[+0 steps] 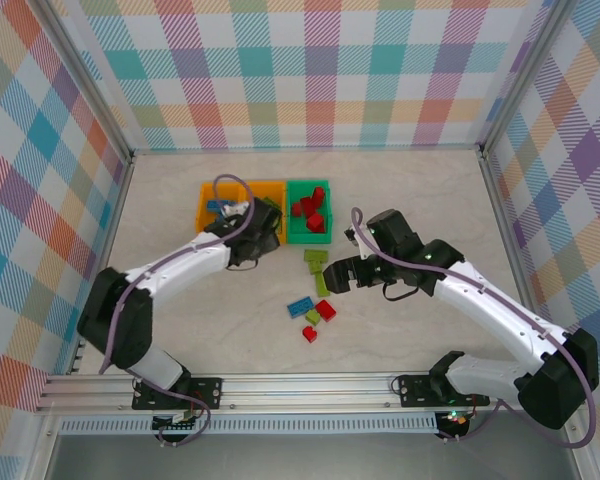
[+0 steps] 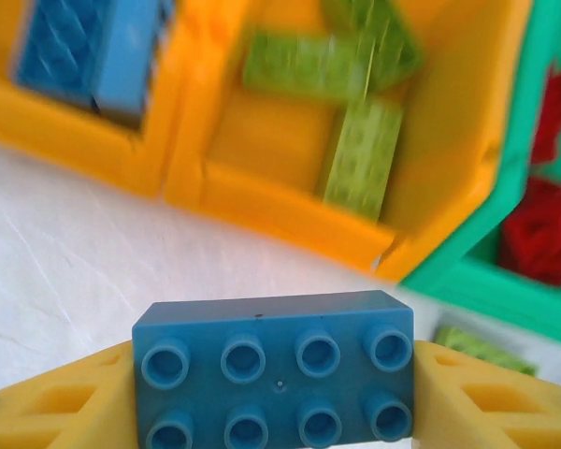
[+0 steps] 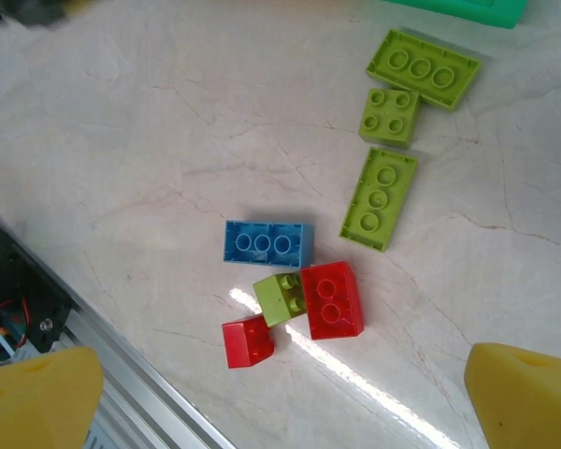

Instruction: Sort the legos into containers by color

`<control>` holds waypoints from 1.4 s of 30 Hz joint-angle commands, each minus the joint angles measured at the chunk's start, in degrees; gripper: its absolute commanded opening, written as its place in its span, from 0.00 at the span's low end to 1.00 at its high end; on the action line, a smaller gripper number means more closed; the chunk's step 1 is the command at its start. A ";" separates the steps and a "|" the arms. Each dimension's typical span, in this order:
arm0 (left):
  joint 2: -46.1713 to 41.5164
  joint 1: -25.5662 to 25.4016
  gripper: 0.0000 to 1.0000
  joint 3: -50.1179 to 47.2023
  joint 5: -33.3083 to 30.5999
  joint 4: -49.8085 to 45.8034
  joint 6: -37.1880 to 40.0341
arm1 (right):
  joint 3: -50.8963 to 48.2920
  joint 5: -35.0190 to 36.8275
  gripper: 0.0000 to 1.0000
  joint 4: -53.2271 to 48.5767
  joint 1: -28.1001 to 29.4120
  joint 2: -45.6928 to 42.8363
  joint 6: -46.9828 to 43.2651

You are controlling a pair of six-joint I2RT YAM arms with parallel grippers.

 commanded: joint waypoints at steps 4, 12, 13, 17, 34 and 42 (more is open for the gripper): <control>1.86 13.00 0.53 7.67 -4.30 -0.69 4.05 | 1.63 0.46 1.00 1.50 0.19 -1.04 1.67; 14.55 19.88 0.59 18.93 3.27 -0.11 4.37 | -0.60 2.06 1.00 1.69 0.19 -4.40 3.53; 15.20 19.88 0.62 19.85 3.55 -0.38 4.46 | -0.77 2.42 1.00 1.57 0.19 -4.71 3.75; 15.05 19.88 0.74 20.54 3.06 -0.89 4.48 | -1.38 2.59 1.00 1.68 0.24 -5.02 4.11; -21.99 6.59 0.92 5.18 19.89 0.89 39.93 | 4.78 13.73 0.93 2.07 0.66 16.23 14.20; -41.51 2.09 0.97 -10.06 34.32 -4.73 60.07 | 14.65 15.68 0.88 -1.74 4.29 33.85 16.71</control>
